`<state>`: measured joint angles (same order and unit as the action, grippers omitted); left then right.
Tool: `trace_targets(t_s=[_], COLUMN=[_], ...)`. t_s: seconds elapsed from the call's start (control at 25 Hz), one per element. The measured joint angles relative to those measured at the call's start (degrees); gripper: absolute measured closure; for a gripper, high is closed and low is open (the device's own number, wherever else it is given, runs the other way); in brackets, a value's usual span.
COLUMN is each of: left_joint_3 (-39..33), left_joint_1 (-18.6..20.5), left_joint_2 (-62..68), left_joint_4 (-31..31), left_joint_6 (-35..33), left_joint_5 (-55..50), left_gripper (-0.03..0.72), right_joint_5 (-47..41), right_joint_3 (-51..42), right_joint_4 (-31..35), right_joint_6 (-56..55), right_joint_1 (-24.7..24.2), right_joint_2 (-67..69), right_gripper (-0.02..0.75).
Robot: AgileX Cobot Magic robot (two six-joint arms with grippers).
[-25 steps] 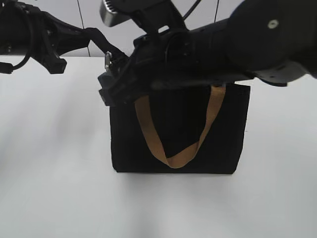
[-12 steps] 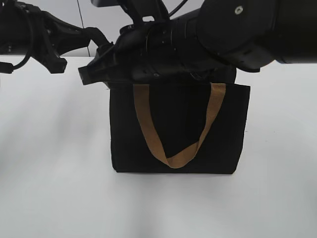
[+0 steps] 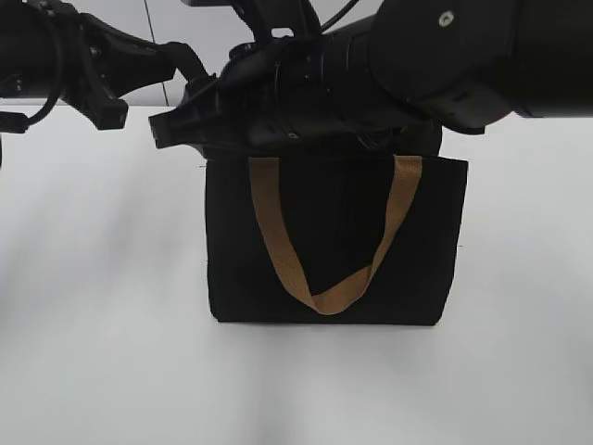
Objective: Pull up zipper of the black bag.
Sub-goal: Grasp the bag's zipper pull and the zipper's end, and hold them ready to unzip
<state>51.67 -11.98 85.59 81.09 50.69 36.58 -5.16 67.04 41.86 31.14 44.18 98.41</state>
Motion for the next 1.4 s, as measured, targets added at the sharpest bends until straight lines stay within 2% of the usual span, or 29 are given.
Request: trace_targets(t_s=[0.44, 0.6, 0.68, 0.84, 0.96, 1.16, 1.32, 1.4], left_joint_3=[0.0, 0.0, 0.0, 0.0, 0.0, 0.0, 0.0, 0.0], left_joint_1=[0.0, 0.0, 0.0, 0.0, 0.0, 0.0, 0.0, 0.1], left_joint_2=[-0.1, -0.1, -0.1, -0.1, -0.1, -0.1, -0.1, -0.3], left_joint_4=[0.0, -0.1, -0.1, -0.1, 0.0, 5.2, 15.8, 17.9], left_joint_6=[0.0, 0.1, 0.1, 0.1, 1.3, 9.2, 22.2, 29.7], left_joint_5=[1.1, 1.1, 1.3, 1.1, 0.6, -1.0, 0.1, 0.6], left_gripper=[0.669, 0.669, 0.669, 0.669, 0.669, 0.669, 0.669, 0.669], right_joint_5=[0.7, 3.4, 3.8, 1.8, -1.0, -4.8, -9.1, -13.5], right_joint_3=[1.4, 2.8, 2.9, 2.9, 2.9, 2.9, 3.4, 4.8], right_joint_4=[0.1, 0.4, 0.4, 0.1, 0.1, 0.0, -0.1, -0.1], right_joint_6=[-4.4, -7.8, -8.3, -8.5, -8.0, -6.7, -6.1, -6.0], right_joint_1=[-1.6, -1.6, -1.5, -1.5, -1.5, -1.7, -3.4, -4.7], right_joint_2=[4.2, 5.1, 5.2, 5.2, 5.2, 2.8, 1.3, 1.2], right_gripper=[0.478, 0.488, 0.537, 0.721, 0.741, 0.743, 0.743, 0.743])
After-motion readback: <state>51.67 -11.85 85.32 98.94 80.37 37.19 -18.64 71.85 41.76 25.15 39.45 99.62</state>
